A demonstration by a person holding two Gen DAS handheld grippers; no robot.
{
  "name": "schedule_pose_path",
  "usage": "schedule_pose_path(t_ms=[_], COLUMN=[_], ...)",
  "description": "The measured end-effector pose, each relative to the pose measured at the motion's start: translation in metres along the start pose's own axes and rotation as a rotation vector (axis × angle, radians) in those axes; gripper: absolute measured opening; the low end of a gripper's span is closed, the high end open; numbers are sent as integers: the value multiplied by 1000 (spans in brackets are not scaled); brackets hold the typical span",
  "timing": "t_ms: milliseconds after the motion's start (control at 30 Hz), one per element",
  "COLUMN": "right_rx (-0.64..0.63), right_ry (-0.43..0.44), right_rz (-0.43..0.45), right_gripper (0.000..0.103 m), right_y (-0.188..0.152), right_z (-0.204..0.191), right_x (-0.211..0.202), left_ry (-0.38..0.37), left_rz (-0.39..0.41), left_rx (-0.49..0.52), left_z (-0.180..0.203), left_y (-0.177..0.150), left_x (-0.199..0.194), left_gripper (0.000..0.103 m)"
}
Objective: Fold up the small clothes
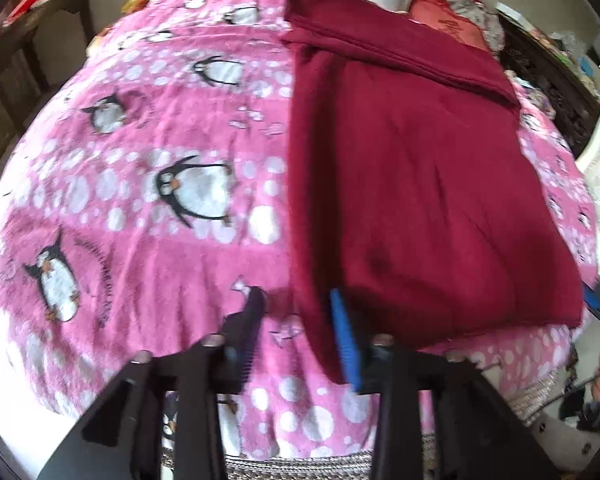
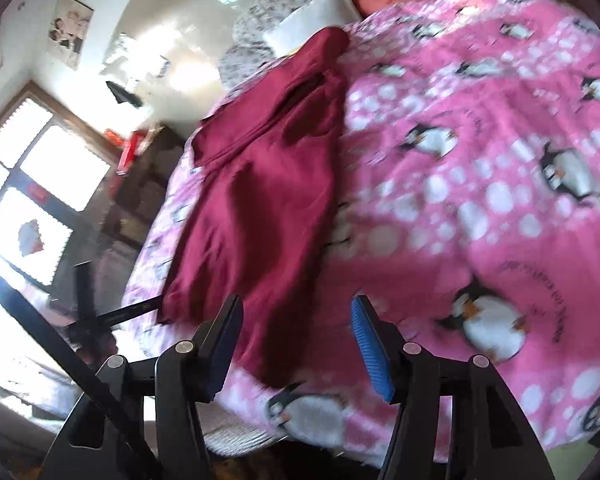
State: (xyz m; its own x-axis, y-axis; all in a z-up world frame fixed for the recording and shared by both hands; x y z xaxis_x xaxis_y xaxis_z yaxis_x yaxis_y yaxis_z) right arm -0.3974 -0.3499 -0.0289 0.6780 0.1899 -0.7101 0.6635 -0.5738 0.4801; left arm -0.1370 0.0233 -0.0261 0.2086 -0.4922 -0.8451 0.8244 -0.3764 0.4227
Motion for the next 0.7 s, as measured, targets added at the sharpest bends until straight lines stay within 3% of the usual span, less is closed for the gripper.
schedule_pose_path(t_ms=[67, 167, 333, 500, 567, 700], right_rx=[3, 0, -39, -75, -100, -162], right_ry=[36, 86, 86, 72, 65, 33], right_rz=[3, 7, -49, -37, -44, -51], right_gripper=[62, 71, 71, 70, 60, 19], right_y=[-2, -3, -15, -15, -17, -23], right_z=[-3, -9, -24, -31, -35, -41], right_x=[-4, -5, 16, 24, 29, 35], left_ry=[6, 18, 49, 60, 67, 74], left_rz=[7, 10, 25, 26, 28, 34], left_rx=[-8, -15, -1, -2, 1, 9], left_z=[-3, -5, -2, -3, -3, -3], left_y=[-4, -5, 0, 3, 3, 2], left_x=[-1, 0, 4, 10, 11, 13], left_gripper=[45, 49, 60, 66, 69, 71])
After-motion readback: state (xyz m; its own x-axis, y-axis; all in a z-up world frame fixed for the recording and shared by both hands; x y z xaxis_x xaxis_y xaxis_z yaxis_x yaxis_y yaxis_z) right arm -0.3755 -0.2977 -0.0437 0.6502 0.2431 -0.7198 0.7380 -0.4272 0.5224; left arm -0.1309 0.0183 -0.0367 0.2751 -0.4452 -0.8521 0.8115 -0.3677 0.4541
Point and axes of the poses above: each gripper's, at about its wrist camera, not at the fingertips, and x roughly the way its jaws point, z to its right, y to its top, the point moved 6 cm from there along x, roughly the way its jaws point, and after that the axes turned 13 degrees about -y, right-handed, at the moved point
